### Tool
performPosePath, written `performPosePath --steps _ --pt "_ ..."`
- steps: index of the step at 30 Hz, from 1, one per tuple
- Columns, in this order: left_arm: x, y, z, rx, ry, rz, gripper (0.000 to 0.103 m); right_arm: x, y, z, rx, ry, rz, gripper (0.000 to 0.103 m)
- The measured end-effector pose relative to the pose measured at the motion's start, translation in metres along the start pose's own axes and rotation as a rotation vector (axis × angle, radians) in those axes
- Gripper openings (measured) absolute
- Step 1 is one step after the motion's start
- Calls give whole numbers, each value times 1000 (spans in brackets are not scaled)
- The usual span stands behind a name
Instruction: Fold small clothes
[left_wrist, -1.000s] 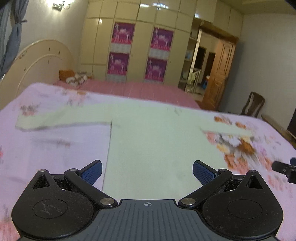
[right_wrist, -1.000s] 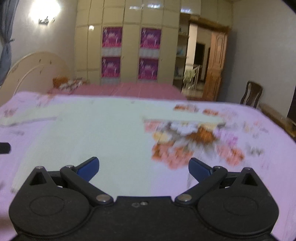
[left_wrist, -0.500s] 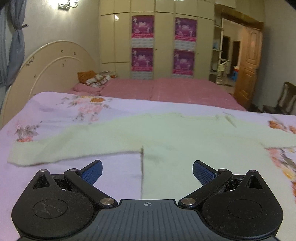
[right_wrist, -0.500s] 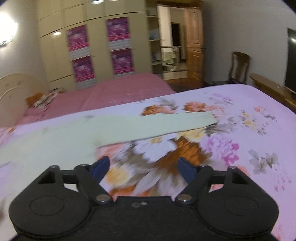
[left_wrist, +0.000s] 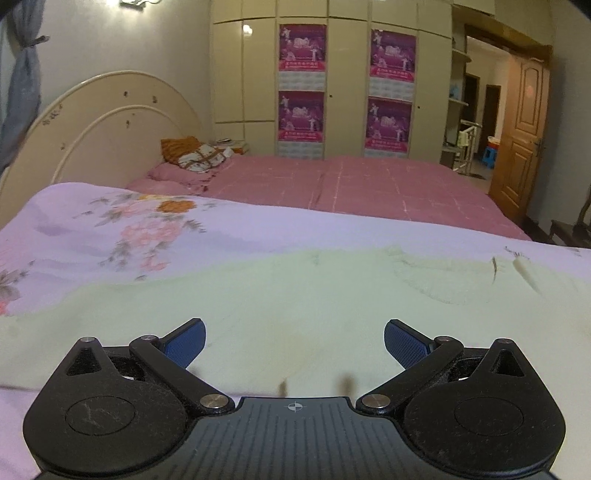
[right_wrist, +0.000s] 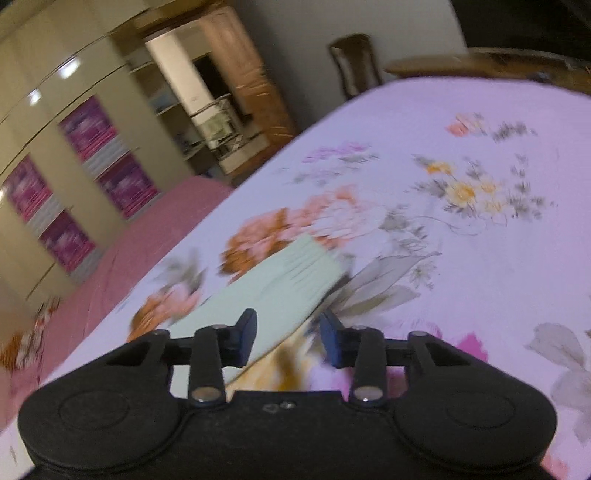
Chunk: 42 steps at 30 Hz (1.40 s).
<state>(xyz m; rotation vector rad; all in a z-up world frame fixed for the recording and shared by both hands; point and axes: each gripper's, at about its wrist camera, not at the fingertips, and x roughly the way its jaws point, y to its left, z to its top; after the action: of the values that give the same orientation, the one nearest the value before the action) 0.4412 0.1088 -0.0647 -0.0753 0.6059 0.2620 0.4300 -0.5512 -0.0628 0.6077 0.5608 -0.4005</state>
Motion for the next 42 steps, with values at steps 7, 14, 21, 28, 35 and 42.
performPosePath --steps 7,14,21,28,35,42 --pt "22 -7 -2 -12 39 -39 103 29 -11 3 13 27 10 21" --pt "19 2 -4 -37 72 -74 103 22 12 4 -116 -18 23 4" --pt "12 13 -5 -84 94 -172 103 -14 105 -38 -414 -69 141 4" --pt "1 25 -6 -130 94 -208 103 -44 208 -118 -614 -3 363 4" --pt "-3 38 -8 -184 102 -221 102 -64 290 -209 -799 77 531 4" --pt "15 28 2 -205 131 -303 76 -67 315 -257 -921 141 576 16"
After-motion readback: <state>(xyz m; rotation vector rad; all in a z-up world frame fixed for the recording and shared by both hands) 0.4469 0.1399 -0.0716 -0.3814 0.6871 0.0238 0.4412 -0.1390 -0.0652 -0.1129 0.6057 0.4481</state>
